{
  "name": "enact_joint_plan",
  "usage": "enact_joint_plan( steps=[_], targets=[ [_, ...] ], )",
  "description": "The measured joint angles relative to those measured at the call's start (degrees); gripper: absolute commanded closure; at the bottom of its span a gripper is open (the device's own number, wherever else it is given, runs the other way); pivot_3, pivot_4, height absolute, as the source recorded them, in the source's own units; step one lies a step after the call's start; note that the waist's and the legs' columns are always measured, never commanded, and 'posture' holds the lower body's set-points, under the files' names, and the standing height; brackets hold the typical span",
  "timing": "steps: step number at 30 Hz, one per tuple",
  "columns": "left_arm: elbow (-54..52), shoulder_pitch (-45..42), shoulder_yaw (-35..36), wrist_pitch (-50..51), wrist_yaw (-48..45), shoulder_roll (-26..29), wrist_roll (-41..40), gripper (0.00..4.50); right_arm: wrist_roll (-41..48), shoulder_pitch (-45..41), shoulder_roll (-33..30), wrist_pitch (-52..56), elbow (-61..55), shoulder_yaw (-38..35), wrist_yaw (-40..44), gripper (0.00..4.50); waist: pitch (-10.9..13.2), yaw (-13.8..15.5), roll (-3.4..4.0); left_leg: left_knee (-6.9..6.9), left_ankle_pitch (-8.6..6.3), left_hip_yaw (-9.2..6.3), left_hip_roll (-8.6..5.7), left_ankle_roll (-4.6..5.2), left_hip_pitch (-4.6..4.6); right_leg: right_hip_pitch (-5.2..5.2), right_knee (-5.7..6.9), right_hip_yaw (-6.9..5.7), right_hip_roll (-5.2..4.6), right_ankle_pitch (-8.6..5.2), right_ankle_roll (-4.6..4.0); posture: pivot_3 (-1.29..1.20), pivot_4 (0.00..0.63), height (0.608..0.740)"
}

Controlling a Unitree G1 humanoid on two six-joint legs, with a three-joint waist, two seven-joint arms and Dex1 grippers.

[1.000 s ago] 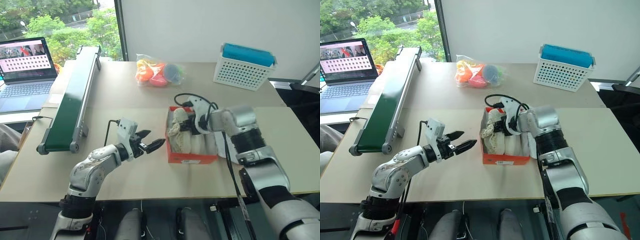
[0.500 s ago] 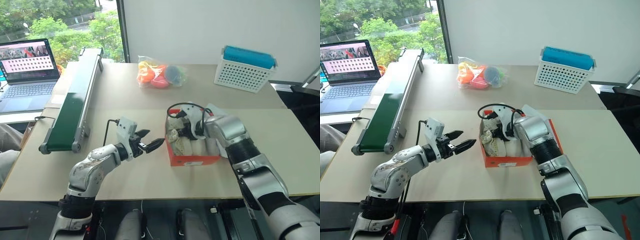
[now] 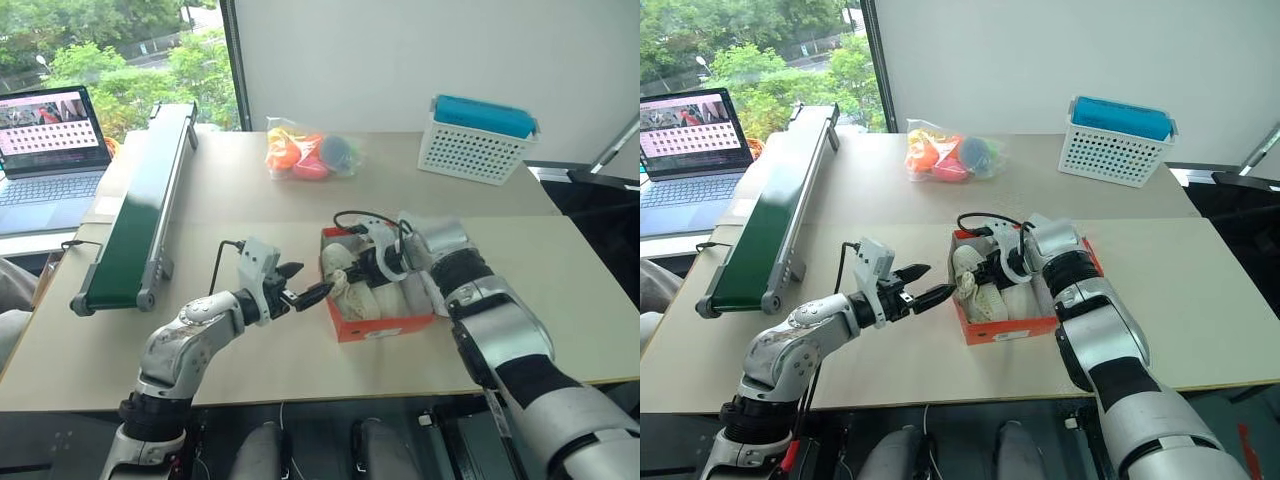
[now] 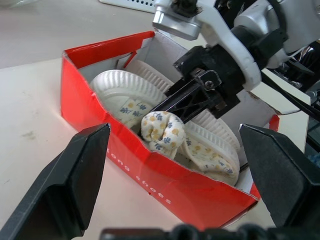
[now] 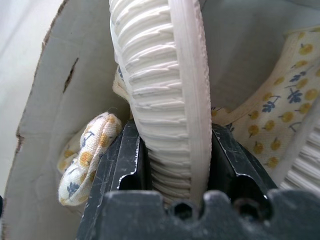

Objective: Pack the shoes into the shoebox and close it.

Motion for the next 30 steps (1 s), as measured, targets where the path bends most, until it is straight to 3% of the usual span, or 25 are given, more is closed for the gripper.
enact_joint_plan(
  steps=[2,8,14,18,24,30],
  targets=[
    [-0.7,0.2,0.0,0.5,0.3,0.0,0.0,0.05,-1.4,-0.4,0.8,-3.1,2.8,0.0,0.4,2.04,-0.2,-0.1,0.01,-0.01,-0.02,-0.02,0.01,-0.04,0.12,0.12,-0.01,0.00,0.00,-0.01,-0.01,0.00,0.150,0.699],
    [-1.9,1.5,0.0,1.2,0.9,0.1,0.0,0.05,-2.7,-0.6,1.6,-8.4,6.3,-3.3,-1.4,0.03,-0.3,0.0,0.02,-0.02,-0.11,-0.14,0.01,-0.13,0.42,0.46,-0.07,-0.04,-0.02,-0.07,-0.01,0.00,0.150,0.699],
    [-1.7,1.0,-0.5,1.8,0.5,0.1,0.1,0.05,-3.6,-1.7,1.4,-9.8,6.7,-5.4,-3.5,0.03,-0.2,0.4,0.06,-0.01,-0.31,-0.15,-0.03,-0.52,0.37,0.41,-0.06,-0.02,-0.05,-0.06,-0.02,0.00,0.150,0.699],
    [-0.2,-1.0,-0.7,1.5,-0.6,0.4,0.2,0.05,-4.0,-2.0,-3.0,-6.0,0.2,-6.2,-4.8,0.03,0.0,1.1,0.38,0.02,-0.06,-0.13,-0.08,-0.15,-0.19,-0.14,-0.03,0.01,-0.10,-0.05,-0.02,0.00,0.150,0.699],
    [3.2,-3.6,-1.5,-0.3,-2.8,0.6,1.3,0.05,-1.1,5.5,-12.0,10.1,-26.4,-12.8,-8.1,0.03,0.0,1.4,0.45,0.07,0.18,0.03,-0.09,-0.50,-1.15,-1.07,0.01,0.02,-0.12,-0.05,0.03,0.00,0.150,0.699],
    [5.8,-5.4,-2.7,-1.1,-4.9,0.7,2.2,0.05,2.0,11.8,-11.6,21.3,-43.8,-19.1,-13.7,0.03,0.0,0.9,0.44,0.11,0.03,0.06,-0.05,-0.05,-1.11,-1.12,0.14,0.05,-0.10,-0.01,0.00,0.00,0.150,0.699]
  ],
)
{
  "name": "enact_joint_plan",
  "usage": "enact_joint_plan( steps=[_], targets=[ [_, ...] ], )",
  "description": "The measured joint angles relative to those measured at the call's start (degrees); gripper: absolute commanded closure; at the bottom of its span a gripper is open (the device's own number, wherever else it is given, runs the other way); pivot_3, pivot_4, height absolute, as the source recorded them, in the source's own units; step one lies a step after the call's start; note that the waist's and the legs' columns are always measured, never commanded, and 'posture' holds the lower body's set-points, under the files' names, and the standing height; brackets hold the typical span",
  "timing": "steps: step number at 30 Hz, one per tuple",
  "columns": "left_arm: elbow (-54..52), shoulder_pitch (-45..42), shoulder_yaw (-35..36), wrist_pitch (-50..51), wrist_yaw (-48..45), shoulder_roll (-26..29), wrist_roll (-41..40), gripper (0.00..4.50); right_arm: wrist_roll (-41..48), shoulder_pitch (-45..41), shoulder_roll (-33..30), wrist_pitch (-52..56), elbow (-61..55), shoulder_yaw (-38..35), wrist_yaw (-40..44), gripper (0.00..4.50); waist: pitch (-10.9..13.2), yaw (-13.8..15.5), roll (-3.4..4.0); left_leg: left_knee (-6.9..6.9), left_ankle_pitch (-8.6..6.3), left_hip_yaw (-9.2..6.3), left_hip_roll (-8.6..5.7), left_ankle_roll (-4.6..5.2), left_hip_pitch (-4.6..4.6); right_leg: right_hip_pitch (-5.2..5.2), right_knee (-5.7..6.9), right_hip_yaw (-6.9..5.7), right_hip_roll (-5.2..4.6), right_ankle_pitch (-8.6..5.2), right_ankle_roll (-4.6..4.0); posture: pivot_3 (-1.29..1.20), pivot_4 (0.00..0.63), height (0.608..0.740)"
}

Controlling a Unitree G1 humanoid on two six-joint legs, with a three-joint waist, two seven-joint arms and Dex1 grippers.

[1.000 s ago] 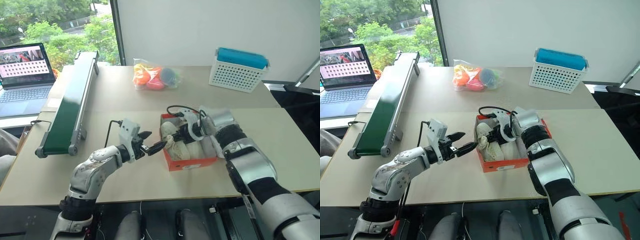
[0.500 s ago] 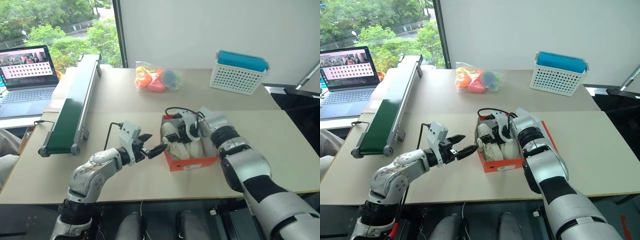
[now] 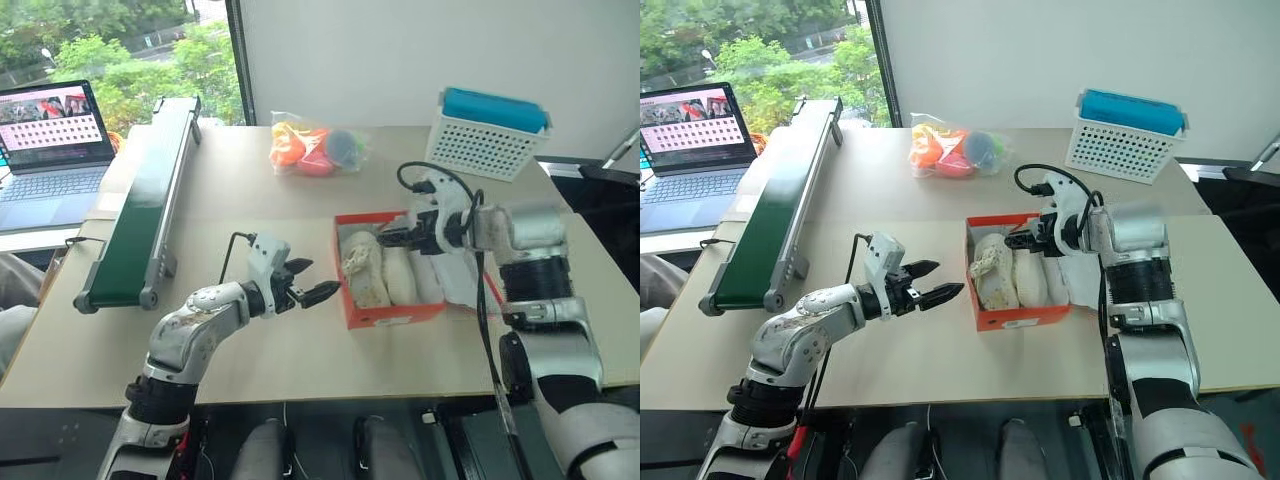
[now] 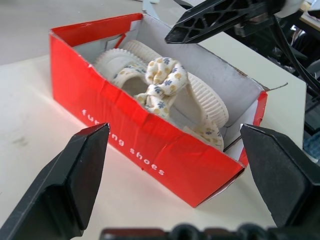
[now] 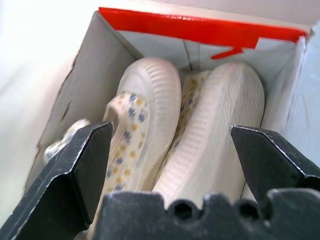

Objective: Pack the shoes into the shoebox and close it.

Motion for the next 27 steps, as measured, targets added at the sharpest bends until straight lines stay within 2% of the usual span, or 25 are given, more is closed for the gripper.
enact_joint_plan(
  steps=[6,10,14,18,19,23,26,27],
  targets=[
    [1.0,-1.3,-0.7,-1.2,-1.4,-0.2,0.4,0.05,1.0,5.8,1.5,3.6,-8.3,-4.8,-6.5,0.03,0.0,0.4,0.00,-0.01,0.05,-0.03,-0.04,0.03,-0.03,0.00,0.00,0.00,0.02,-0.01,0.02,0.00,0.150,0.699],
    [1.0,-1.2,-1.1,-2.1,-2.3,0.1,1.1,0.05,1.7,10.4,-0.4,7.0,-16.6,-9.9,-8.6,1.06,0.0,0.9,-0.01,0.00,0.03,-0.01,-0.05,0.06,-0.09,0.00,-0.10,0.00,0.01,-0.02,0.06,0.00,0.150,0.699],
    [0.8,-0.8,-2.7,-2.6,-4.0,0.4,1.3,0.05,3.8,17.0,-5.7,9.7,-28.2,-11.3,-8.4,2.50,0.0,1.0,-0.01,0.00,0.01,-0.02,-0.04,0.10,-0.08,0.01,-0.11,0.00,0.01,-0.01,0.07,0.00,0.150,0.699],
    [0.9,-0.1,-3.6,-3.4,-5.0,0.9,1.9,0.05,8.1,29.2,-21.0,9.2,-40.3,-7.9,-2.2,3.96,0.1,1.5,-0.01,0.02,-0.02,-0.04,-0.03,0.14,-0.08,0.03,-0.21,0.01,0.01,-0.05,0.09,0.00,0.150,0.699],
    [0.9,-0.2,-3.8,-3.6,-5.2,0.5,2.2,0.05,10.1,34.3,-27.7,8.1,-44.4,-7.6,1.4,4.29,0.1,1.6,0.06,0.02,-0.03,-0.03,-0.04,0.17,-0.09,0.03,-0.23,0.06,0.00,-0.06,0.12,0.00,0.150,0.699],
    [1.3,-0.9,-4.5,-4.3,-6.2,0.0,2.4,0.05,13.9,42.1,-37.0,5.7,-50.7,-8.8,8.0,4.40,0.2,1.2,-0.08,0.06,-0.04,-0.04,0.07,0.17,0.02,0.13,-0.28,0.06,0.08,-0.24,0.42,0.00,0.150,0.699],
    [1.4,-1.1,-4.9,-4.4,-6.7,-0.6,2.4,0.05,14.4,43.9,-37.1,5.9,-49.9,-8.4,7.4,4.40,0.2,1.3,-0.10,0.10,-0.04,-0.04,0.05,0.16,0.03,0.15,-0.27,0.09,0.06,-0.26,0.46,0.00,0.150,0.699],
    [1.7,-1.2,-4.9,-4.5,-6.8,-0.7,2.4,0.05,14.2,43.2,-35.4,6.8,-48.5,-7.9,5.7,4.40,0.1,1.3,-0.12,0.11,-0.03,-0.04,0.06,0.16,0.04,0.15,-0.27,0.08,0.07,-0.25,0.43,0.00,0.150,0.699]
  ],
)
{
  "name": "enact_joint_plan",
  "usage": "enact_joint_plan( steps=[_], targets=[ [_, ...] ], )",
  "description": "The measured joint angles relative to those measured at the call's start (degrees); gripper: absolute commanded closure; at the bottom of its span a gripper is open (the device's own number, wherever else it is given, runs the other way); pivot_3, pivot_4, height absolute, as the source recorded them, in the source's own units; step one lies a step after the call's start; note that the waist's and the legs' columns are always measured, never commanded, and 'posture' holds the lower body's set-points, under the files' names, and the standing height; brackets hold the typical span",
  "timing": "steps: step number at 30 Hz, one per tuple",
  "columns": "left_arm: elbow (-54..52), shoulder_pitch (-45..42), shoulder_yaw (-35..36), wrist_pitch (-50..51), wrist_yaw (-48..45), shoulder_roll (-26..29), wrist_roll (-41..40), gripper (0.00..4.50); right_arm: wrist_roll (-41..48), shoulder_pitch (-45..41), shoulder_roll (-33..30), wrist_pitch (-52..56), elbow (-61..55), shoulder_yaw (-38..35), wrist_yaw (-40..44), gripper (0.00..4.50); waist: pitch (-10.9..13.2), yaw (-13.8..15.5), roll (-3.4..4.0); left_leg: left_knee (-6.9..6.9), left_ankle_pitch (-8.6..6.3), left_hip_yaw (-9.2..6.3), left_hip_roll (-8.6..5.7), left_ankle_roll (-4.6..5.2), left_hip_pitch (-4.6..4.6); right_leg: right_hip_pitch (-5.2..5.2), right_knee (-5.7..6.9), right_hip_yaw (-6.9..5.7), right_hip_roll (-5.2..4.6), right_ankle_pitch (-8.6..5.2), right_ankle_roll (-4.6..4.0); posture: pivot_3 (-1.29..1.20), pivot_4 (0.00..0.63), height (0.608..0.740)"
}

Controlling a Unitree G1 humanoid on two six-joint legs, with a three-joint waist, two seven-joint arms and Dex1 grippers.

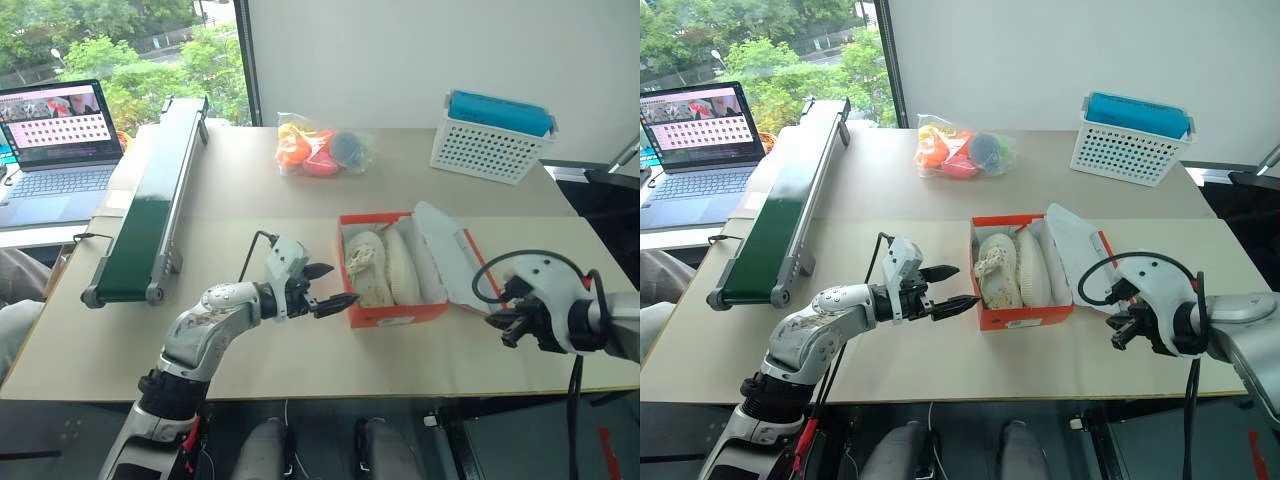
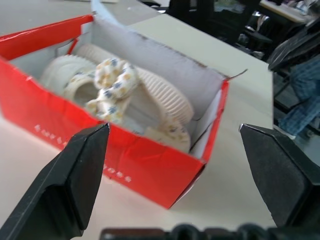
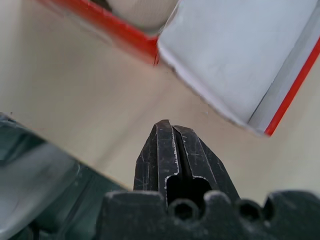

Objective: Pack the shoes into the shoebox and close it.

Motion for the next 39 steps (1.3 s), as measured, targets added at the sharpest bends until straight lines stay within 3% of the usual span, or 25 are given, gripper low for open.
enact_joint_plan(
  steps=[4,6,7,10,14,17,23,26,31,39],
  targets=[
    [0.8,-0.9,-0.3,0.0,-0.2,-0.6,0.1,0.05,-2.8,-9.4,18.3,6.8,10.5,-1.6,-9.4,4.40,0.0,-0.1,-0.15,-0.05,0.04,0.00,-0.05,-0.03,-0.06,-0.08,0.02,0.09,0.00,0.24,-0.38,0.00,0.150,0.699],
    [1.1,-1.4,-0.5,-0.1,-0.3,-0.9,0.1,0.05,-4.1,-15.4,29.8,8.3,18.7,-9.4,-15.1,4.40,0.0,0.0,-0.13,-0.02,0.10,0.03,-0.06,-0.12,-0.10,-0.12,0.07,0.10,0.05,0.26,-0.39,0.00,0.150,0.699],
    [1.1,-1.5,-0.7,-0.1,-0.5,-1.3,0.1,0.05,-4.3,-17.8,32.5,8.4,23.6,-14.6,-18.3,4.40,0.0,0.4,-0.07,-0.03,0.12,0.04,-0.11,-0.09,-0.13,-0.13,0.09,0.08,0.00,0.27,-0.36,0.00,0.150,0.699],
    [1.8,-1.5,-0.6,-0.1,-0.6,-0.8,0.4,0.05,-3.2,-18.4,31.2,8.4,28.6,-19.8,-21.9,4.40,0.0,1.5,-0.03,-0.02,0.07,0.04,-0.14,-0.01,-0.20,-0.12,0.07,-0.07,-0.05,0.24,-0.31,0.00,0.150,0.699],
    [2.0,-1.6,-0.5,-0.1,-0.6,-0.7,0.5,0.05,6.4,-14.4,23.9,8.4,32.0,-20.4,-25.2,4.40,0.0,1.4,-0.02,0.05,-0.01,0.11,-0.17,0.12,-0.23,-0.09,0.03,0.03,-0.08,0.24,-0.28,0.00,0.150,0.699],
    [2.1,-1.6,-0.5,-0.1,-0.6,-0.8,0.5,0.05,10.0,-14.2,23.5,8.4,35.5,-21.2,-29.5,4.40,0.0,0.6,-0.03,0.05,0.01,0.09,-0.13,0.11,-0.07,0.01,0.05,0.04,-0.06,0.27,-0.30,0.00,0.150,0.699],
    [2.5,-2.2,-0.4,-0.1,-0.3,-1.6,0.7,0.05,8.6,-23.8,32.5,8.4,48.7,-28.5,-43.0,4.40,0.0,-1.1,0.02,-0.05,0.08,0.10,-0.08,0.06,0.11,0.09,0.10,0.18,0.06,0.28,-0.33,0.00,0.150,0.699],
    [2.8,-2.6,-0.2,-0.2,-0.3,-1.5,1.1,0.05,4.3,-31.3,35.1,6.0,58.0,-36.3,-48.9,4.40,0.0,-1.1,0.04,-0.08,0.08,0.13,-0.11,0.05,0.05,0.05,0.11,0.16,0.04,0.27,-0.30,0.00,0.150,0.699],
    [3.0,-2.6,0.4,-0.3,-0.3,-1.0,1.4,0.05,1.6,-35.9,33.7,-8.2,75.1,-43.5,-53.9,4.40,0.0,-0.3,0.03,-0.03,0.06,0.15,-0.20,0.09,-0.02,0.09,0.02,0.11,-0.03,0.24,-0.25,0.00,0.150,0.699],
    [3.0,-3.0,0.6,-0.7,-0.3,-0.9,1.9,0.05,6.6,-39.4,29.6,-32.9,95.5,-50.7,-57.3,4.40,0.0,-1.1,0.03,-0.09,-0.01,0.03,-0.11,0.20,0.64,1.06,-0.63,0.00,0.06,0.28,-0.08,0.00,0.150,0.699]
  ],
)
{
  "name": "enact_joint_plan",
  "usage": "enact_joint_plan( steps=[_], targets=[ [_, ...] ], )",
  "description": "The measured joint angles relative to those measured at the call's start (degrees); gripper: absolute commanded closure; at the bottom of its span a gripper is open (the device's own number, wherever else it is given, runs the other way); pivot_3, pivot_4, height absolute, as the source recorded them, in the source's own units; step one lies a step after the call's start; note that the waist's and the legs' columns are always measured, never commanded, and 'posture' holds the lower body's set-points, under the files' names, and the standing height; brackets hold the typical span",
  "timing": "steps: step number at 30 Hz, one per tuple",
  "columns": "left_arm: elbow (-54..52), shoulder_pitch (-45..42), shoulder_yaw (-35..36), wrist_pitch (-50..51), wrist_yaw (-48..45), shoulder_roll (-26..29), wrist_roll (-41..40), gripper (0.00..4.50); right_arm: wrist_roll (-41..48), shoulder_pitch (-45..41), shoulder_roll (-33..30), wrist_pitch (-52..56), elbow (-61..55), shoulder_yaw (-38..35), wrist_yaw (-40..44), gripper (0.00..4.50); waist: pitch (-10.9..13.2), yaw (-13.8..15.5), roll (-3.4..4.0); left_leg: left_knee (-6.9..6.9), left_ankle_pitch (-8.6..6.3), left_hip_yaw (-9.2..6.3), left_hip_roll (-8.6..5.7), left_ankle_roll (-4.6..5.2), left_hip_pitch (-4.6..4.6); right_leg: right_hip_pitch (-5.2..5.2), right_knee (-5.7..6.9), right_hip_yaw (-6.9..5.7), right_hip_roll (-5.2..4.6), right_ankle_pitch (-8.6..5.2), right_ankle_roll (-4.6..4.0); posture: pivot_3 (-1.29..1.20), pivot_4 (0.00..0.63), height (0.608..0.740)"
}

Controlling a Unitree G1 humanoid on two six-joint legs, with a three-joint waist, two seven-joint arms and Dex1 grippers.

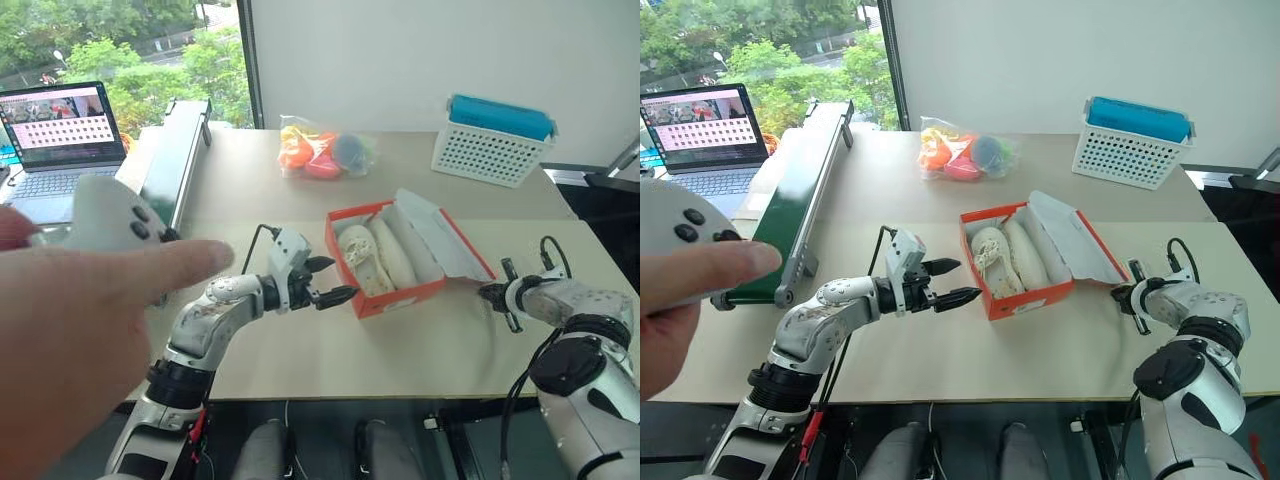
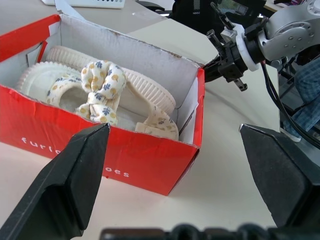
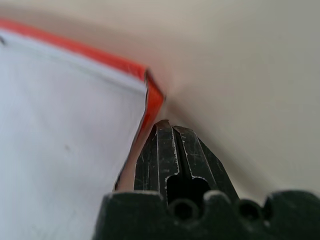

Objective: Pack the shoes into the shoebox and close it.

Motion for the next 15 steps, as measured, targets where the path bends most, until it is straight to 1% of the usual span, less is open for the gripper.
enact_joint_plan(
  steps=[3,8,13,15],
  targets=[
    [0.1,-0.2,0.1,-0.5,-0.1,0.1,0.3,0.05,3.3,-0.6,0.3,-5.2,3.2,-1.3,0.1,4.40,0.0,-0.3,0.00,0.00,-0.02,0.02,0.00,0.04,-0.01,0.01,-0.02,0.06,0.00,0.10,-0.04,0.00,0.150,0.699],
    [1.4,-1.1,0.2,-0.6,-0.3,0.6,0.5,0.05,6.7,-1.0,2.1,-9.7,5.0,-1.2,0.8,4.40,0.0,-1.3,0.00,-0.01,-0.02,0.04,0.03,0.03,0.03,0.01,0.01,0.08,0.00,0.12,-0.02,0.00,0.150,0.699],
    [1.4,-1.5,0.3,-0.7,-0.4,0.9,0.5,0.05,9.3,-1.0,4.5,-12.5,4.8,-0.4,3.8,4.40,0.0,-2.0,0.01,-0.09,-0.02,0.08,0.04,0.03,0.05,-0.06,0.03,0.16,0.00,0.13,-0.01,0.00,0.150,0.699],
    [1.4,-1.5,0.3,-0.7,-0.4,1.0,0.5,0.05,10.7,-1.0,6.3,-13.5,2.4,0.1,5.7,4.40,0.1,-1.9,0.09,-0.13,0.00,0.08,0.03,0.00,-0.04,-0.16,0.07,0.17,0.00,0.13,-0.01,0.00,0.150,0.699]
  ],
)
